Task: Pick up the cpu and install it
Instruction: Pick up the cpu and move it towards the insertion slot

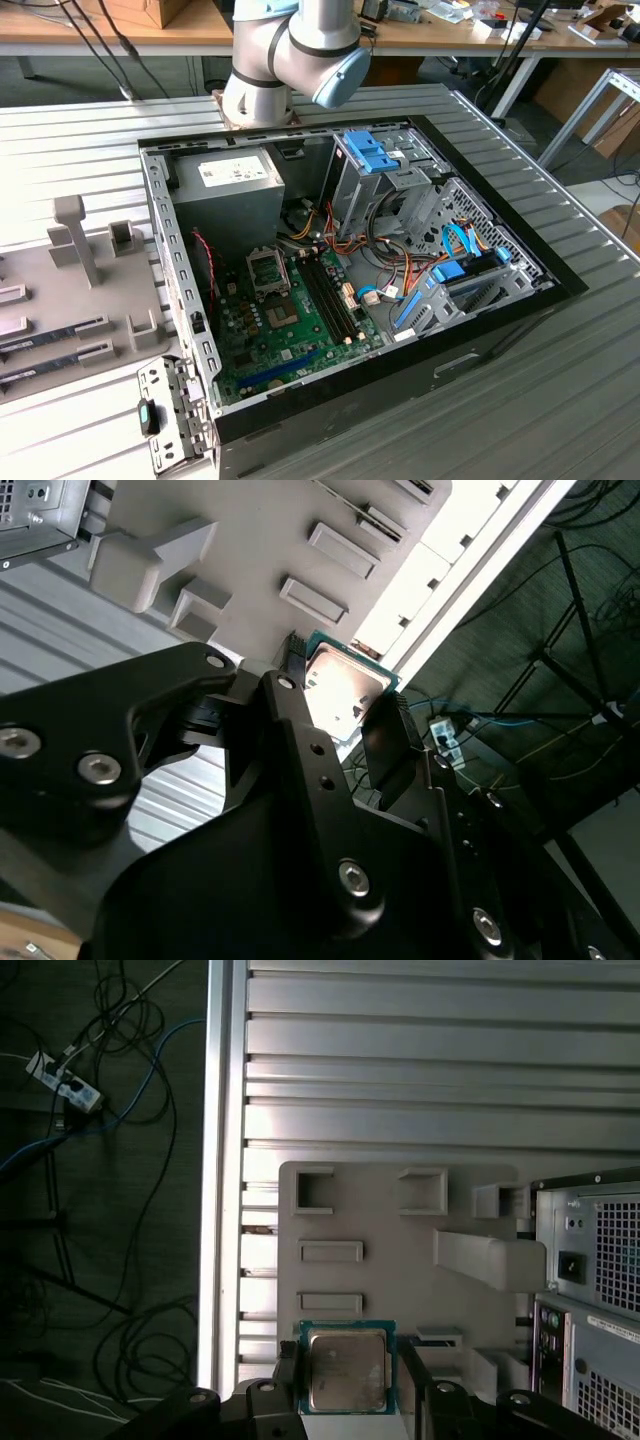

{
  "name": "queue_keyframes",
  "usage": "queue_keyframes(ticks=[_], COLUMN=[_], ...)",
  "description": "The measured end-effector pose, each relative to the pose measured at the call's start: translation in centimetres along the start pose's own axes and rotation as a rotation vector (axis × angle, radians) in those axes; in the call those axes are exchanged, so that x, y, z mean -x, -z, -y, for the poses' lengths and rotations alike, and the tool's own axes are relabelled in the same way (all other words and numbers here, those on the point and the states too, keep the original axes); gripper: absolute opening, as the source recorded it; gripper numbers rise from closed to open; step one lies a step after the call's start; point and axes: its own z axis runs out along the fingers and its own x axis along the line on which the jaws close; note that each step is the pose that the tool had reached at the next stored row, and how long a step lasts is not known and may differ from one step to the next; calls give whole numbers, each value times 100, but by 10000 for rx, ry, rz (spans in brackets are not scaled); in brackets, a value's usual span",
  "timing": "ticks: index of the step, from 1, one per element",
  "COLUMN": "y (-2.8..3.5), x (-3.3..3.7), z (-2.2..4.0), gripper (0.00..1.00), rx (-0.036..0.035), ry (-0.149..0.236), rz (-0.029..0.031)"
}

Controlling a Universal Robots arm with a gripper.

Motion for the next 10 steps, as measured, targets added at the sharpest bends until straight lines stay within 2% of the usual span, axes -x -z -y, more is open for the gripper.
queue_keyframes(ticks=[6,10], y=[47,48], x=[1,1], z=[-1,-1], gripper=[47,47], rx=[0,1], ry=[0,0], rz=[1,0])
